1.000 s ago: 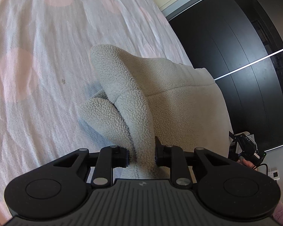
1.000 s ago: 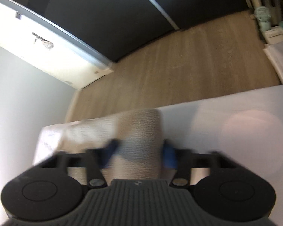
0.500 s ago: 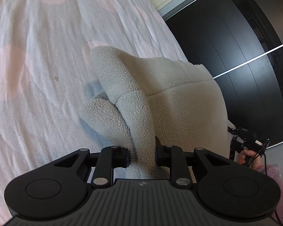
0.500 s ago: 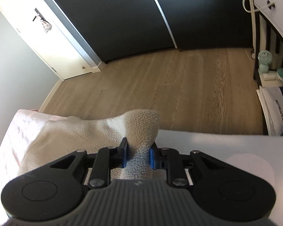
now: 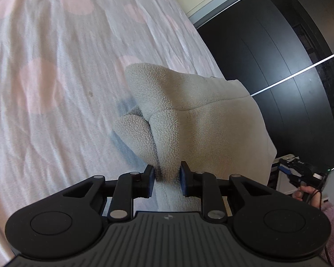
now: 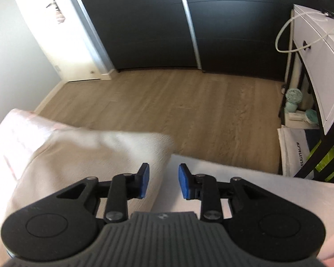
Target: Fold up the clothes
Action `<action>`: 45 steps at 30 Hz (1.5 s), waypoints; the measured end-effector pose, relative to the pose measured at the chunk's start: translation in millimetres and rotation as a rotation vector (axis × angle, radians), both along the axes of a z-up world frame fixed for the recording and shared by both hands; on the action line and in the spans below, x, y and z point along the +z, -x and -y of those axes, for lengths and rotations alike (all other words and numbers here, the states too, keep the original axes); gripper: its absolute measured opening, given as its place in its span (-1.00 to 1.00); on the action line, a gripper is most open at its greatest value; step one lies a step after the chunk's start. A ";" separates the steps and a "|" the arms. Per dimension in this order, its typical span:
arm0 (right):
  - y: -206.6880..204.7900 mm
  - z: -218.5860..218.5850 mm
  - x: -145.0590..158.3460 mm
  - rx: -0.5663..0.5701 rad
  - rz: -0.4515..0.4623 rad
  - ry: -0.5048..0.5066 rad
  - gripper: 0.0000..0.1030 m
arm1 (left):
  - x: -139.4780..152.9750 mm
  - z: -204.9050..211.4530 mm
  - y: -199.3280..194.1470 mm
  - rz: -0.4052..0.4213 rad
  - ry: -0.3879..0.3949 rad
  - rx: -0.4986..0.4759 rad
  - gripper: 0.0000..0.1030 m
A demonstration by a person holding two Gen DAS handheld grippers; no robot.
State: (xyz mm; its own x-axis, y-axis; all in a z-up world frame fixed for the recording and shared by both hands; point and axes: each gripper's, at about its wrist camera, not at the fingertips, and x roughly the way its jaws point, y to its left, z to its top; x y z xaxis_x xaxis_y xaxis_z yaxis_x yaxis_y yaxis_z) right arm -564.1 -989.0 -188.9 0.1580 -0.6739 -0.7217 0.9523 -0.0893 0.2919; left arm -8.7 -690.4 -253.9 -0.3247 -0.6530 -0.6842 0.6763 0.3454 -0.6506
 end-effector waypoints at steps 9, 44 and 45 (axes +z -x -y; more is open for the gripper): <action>-20.9 -95.5 38.9 0.199 0.078 0.066 -0.35 | 53.1 -33.0 -1.2 0.197 -0.031 -0.029 -0.72; -153.2 -435.6 133.8 0.321 -0.125 0.333 0.88 | 207.2 -178.3 207.2 0.840 0.311 -0.118 0.47; -154.1 -436.7 128.5 0.323 -0.121 0.319 0.88 | 203.9 -180.3 208.1 0.841 0.303 -0.106 0.47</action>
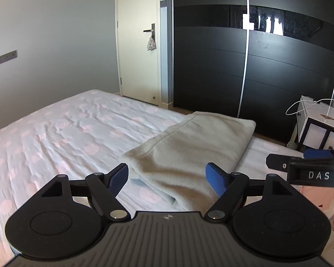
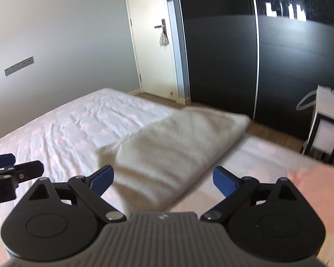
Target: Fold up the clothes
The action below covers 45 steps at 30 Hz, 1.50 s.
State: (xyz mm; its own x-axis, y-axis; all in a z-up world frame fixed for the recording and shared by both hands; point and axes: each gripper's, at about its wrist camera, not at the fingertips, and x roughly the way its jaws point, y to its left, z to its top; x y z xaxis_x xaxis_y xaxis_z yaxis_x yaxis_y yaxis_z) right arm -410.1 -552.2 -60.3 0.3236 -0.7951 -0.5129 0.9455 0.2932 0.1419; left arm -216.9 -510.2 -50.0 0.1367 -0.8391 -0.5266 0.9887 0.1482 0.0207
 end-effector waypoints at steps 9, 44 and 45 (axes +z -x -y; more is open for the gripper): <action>-24.0 -14.3 -26.2 0.032 -0.060 -0.028 0.88 | -41.9 -5.0 -5.5 -0.038 -0.074 0.078 0.47; -47.7 -30.5 -56.6 0.116 -0.136 -0.026 0.88 | -63.9 -7.4 -9.9 -0.096 -0.070 0.078 0.47; -48.3 -30.9 -56.2 0.118 -0.137 -0.024 0.88 | -63.6 -7.4 -8.1 -0.092 -0.072 0.072 0.47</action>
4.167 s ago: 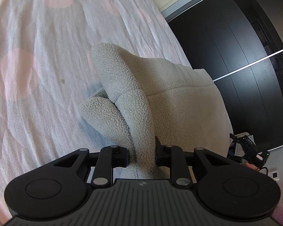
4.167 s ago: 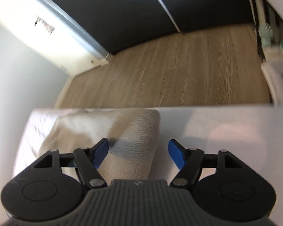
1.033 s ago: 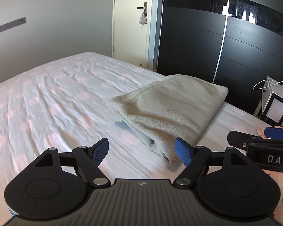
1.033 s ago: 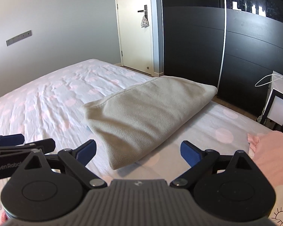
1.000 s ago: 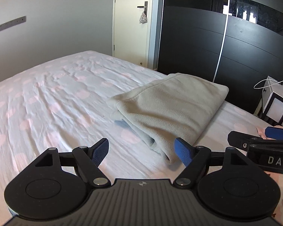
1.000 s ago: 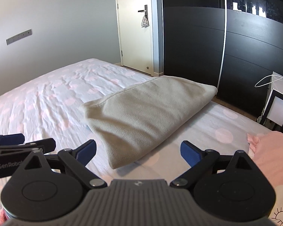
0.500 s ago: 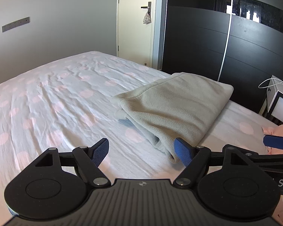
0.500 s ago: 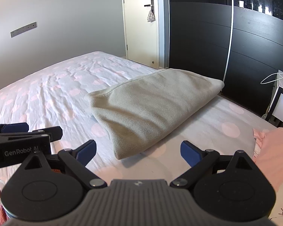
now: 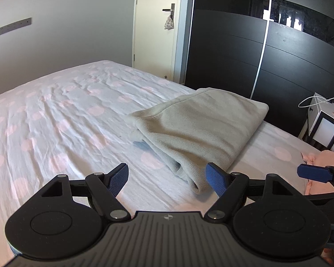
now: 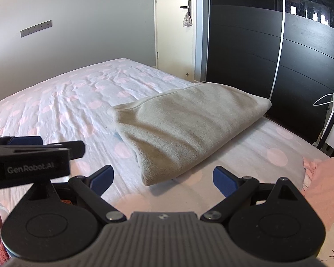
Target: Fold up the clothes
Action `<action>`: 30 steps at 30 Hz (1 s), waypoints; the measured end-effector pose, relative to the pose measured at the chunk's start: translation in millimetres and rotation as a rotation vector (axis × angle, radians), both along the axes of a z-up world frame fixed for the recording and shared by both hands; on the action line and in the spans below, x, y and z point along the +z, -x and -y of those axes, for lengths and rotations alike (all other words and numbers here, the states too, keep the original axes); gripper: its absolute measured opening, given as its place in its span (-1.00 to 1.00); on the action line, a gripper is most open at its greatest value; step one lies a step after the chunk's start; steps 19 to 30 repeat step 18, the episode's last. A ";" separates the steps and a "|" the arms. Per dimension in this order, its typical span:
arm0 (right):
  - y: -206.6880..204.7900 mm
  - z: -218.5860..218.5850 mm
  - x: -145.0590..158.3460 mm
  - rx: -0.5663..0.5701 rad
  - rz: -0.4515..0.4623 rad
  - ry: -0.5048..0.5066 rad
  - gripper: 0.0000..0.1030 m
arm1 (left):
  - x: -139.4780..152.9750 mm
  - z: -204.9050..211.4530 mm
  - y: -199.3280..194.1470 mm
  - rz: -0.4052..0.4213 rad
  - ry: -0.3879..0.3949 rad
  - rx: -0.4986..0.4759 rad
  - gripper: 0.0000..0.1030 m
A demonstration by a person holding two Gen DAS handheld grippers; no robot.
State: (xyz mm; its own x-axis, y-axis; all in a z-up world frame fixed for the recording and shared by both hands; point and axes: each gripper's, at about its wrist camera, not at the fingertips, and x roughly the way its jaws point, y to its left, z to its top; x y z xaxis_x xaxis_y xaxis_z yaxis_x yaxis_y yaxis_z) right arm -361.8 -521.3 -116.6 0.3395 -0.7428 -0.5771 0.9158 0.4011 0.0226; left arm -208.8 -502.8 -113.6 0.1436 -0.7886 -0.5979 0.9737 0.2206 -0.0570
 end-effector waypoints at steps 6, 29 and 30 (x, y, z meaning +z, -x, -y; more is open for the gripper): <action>-0.9 -1.0 -0.1 0.004 -0.003 -0.001 0.88 | 0.9 1.0 3.2 0.008 -0.006 -0.004 0.47; -2.7 -2.9 -0.1 0.009 0.000 -0.002 0.88 | -0.2 -1.6 3.6 0.002 0.007 -0.008 0.47; -2.7 -2.9 -0.1 0.009 0.000 -0.002 0.88 | -0.2 -1.6 3.6 0.002 0.007 -0.008 0.47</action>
